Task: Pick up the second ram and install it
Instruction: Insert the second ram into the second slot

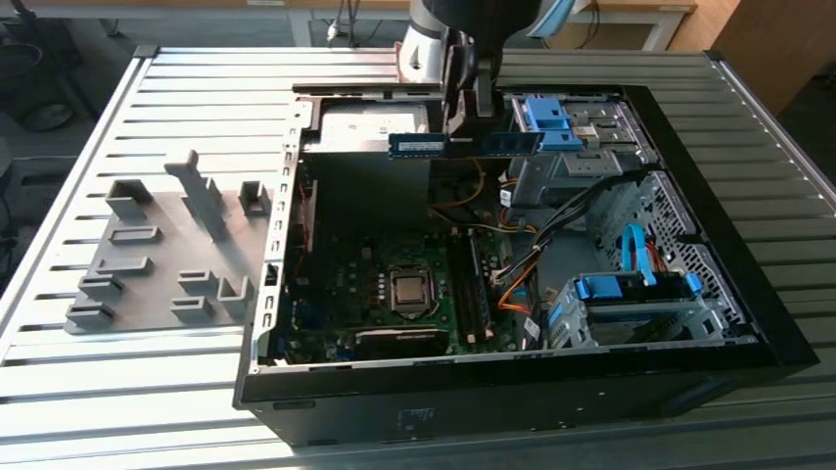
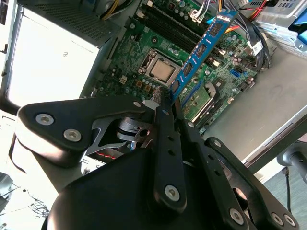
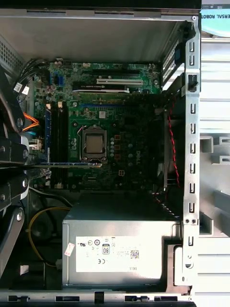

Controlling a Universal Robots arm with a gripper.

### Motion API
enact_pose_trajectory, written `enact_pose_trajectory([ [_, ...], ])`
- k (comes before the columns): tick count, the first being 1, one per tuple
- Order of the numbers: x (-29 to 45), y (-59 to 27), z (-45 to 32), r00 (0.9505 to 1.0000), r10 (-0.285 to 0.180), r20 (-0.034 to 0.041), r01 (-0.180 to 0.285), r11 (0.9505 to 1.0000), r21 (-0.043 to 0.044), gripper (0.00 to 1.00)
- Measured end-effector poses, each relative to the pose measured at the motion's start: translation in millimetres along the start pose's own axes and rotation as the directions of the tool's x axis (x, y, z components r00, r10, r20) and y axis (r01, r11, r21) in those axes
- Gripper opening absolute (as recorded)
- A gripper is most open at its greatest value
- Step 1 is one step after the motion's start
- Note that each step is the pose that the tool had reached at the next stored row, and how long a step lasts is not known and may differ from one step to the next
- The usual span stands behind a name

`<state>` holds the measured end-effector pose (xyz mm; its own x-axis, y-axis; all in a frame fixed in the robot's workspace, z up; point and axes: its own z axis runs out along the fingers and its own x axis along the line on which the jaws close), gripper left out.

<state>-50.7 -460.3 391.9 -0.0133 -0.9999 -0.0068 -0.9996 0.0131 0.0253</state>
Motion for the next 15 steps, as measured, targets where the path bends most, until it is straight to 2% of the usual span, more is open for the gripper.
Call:
enact_pose_trajectory([
  [10, 0.0, -0.1, 0.0, 1.0000, 0.002, 0.0000, -0.002, 1.0000, 0.0000, 0.14],
  [15, 0.0, -0.1, 0.0, 0.9980, 0.063, 0.0004, -0.063, 0.9980, 0.0003, 0.14],
])
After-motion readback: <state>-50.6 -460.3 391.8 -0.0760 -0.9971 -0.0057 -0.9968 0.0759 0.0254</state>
